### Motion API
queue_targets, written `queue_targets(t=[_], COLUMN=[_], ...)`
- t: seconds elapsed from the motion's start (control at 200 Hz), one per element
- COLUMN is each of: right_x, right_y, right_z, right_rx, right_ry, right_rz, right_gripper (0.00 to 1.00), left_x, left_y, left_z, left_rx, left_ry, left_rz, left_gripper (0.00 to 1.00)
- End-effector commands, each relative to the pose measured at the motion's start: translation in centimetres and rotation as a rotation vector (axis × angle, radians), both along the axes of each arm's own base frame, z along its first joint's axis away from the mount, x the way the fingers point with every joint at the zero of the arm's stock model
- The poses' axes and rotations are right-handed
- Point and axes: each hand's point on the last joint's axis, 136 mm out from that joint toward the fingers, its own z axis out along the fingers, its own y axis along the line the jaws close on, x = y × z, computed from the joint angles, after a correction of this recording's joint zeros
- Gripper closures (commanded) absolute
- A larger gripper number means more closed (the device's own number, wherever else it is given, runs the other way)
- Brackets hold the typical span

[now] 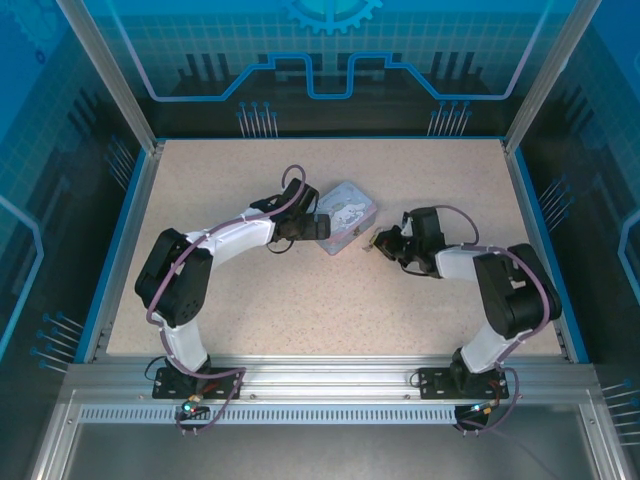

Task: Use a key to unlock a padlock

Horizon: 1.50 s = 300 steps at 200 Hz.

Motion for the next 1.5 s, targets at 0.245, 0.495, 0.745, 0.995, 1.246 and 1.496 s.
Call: queue_targets(t=[0.245,0.495,0.745,0.995,1.246,1.496], right_x=[-5.4,-8.1,-10.2,-10.7,-9.8,-6.5], right_y=[-1.5,-4.8,-8.7,-11.7,-14.8,-17.3], right_z=[-0.9,-2.4,-3.5,-0.3,5.1,10.6], right_rx=[-0.043,-0.075,-0.108,-0.137,-0.163,-0.308], right_ry=[0.113,0.197,0.291,0.237,0.102,-0.037], right_rz=[0.095,0.031,-0.078,-0.175,-0.261,-0.303], right_gripper=[1.00,0.99,0.67,0.13,0.00,0.00], left_x=[-1.3,-1.8,-2.8,-3.7,-4.3,-3.8], left_y=[-1.5,-1.4,0.1,2.0,4.9,10.1], left_z=[4.5,9.0,11.7,13.0,14.3,16.6], left_rx=[-0.051,-0.114,-0.148,-0.154,-0.111,0.042], left_ry=[0.051,-0.019,-0.068,-0.102,-0.175,-0.409], left_rz=[-0.086,-0.088,-0.059,-0.010,0.064,0.163], left_gripper=[0.01,0.01,0.01,0.01,0.01,0.01])
